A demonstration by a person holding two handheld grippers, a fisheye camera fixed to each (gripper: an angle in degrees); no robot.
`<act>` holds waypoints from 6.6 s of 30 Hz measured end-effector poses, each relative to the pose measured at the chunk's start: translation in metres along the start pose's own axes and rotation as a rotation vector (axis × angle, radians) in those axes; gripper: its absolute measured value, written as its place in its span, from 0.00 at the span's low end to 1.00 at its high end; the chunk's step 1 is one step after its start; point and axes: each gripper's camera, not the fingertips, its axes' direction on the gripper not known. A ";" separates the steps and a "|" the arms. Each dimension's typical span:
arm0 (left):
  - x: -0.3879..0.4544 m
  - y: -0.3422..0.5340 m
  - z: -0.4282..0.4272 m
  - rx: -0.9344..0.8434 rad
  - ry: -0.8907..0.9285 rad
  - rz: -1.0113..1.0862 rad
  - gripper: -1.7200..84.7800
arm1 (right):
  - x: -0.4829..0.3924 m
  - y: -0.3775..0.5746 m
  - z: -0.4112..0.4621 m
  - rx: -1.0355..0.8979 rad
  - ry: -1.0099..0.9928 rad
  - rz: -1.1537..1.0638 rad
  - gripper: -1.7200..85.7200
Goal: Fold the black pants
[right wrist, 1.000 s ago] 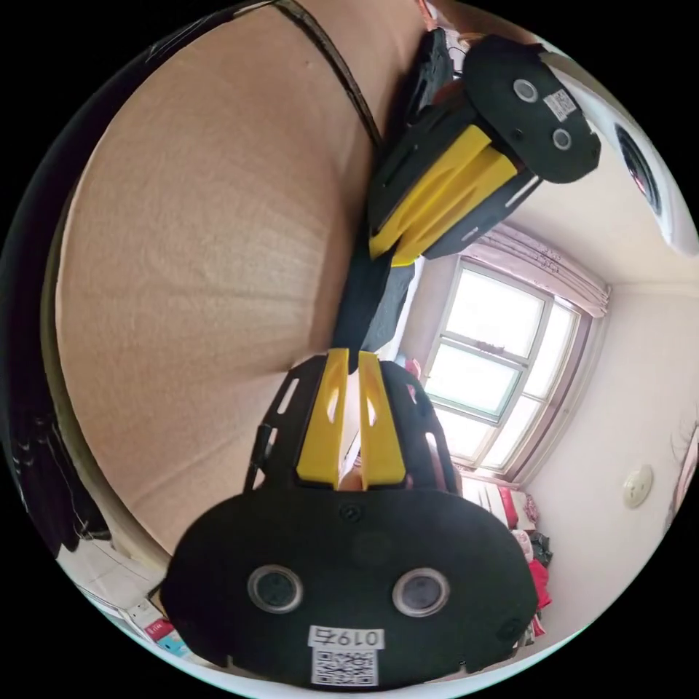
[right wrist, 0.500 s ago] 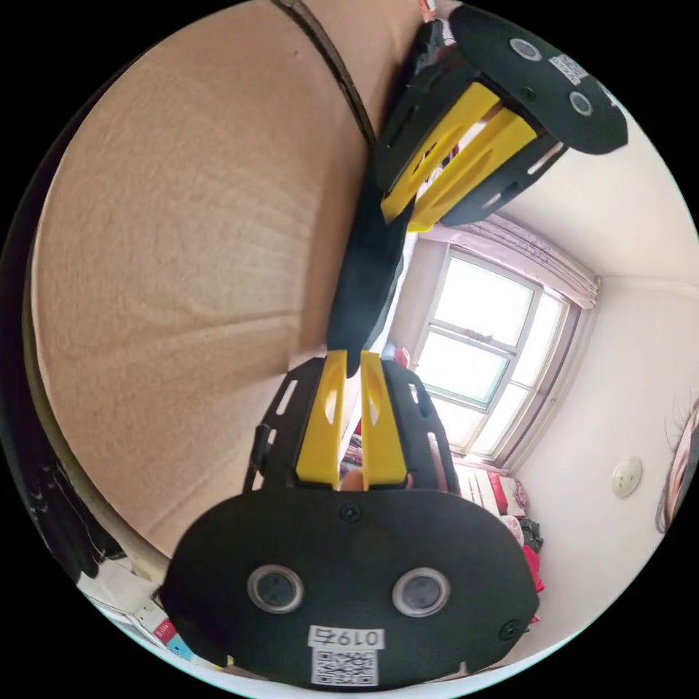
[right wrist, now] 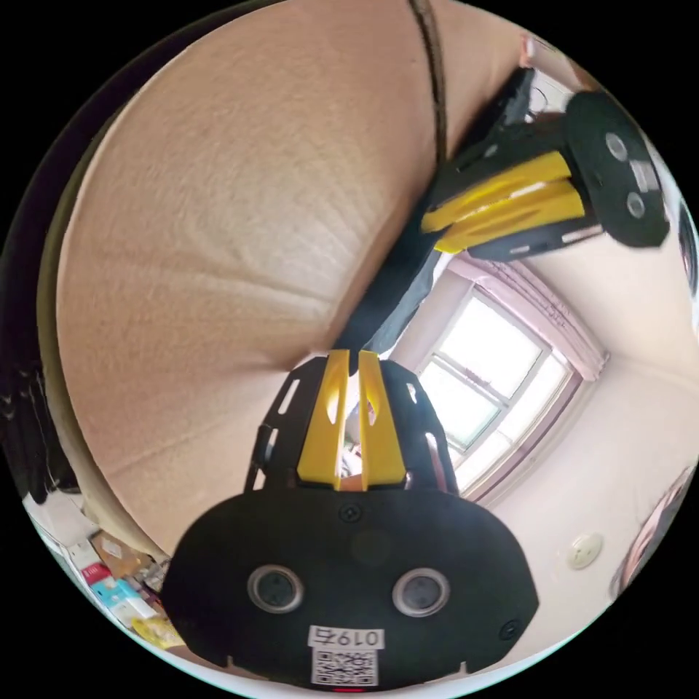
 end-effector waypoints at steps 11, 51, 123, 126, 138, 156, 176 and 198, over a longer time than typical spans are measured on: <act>-0.007 0.029 -0.006 -0.109 -0.006 -0.141 0.04 | 0.042 0.028 -0.005 0.029 -0.113 0.352 0.11; -0.019 0.102 0.065 -0.510 -0.031 0.028 0.03 | 0.057 0.026 0.091 -0.027 -0.156 0.491 0.03; -0.448 0.494 0.506 0.465 0.972 -0.784 0.11 | 0.266 0.050 1.020 0.638 -1.626 0.398 0.11; -0.458 0.461 0.545 0.454 1.050 -0.682 0.13 | 0.252 0.044 1.077 0.738 -1.713 0.362 0.11; -0.467 0.400 0.604 0.497 1.186 -0.504 0.13 | 0.187 0.067 1.203 0.968 -1.804 0.396 0.10; -0.480 0.356 0.588 0.490 1.045 -0.443 0.08 | 0.099 0.091 1.259 0.960 -1.834 0.233 0.11; -0.507 0.335 0.578 0.415 0.891 -0.360 0.06 | 0.058 0.163 1.254 0.991 -1.705 0.176 0.08; -0.548 0.423 0.671 0.045 1.164 -0.420 0.10 | 0.050 0.228 1.238 1.009 -1.593 0.179 0.07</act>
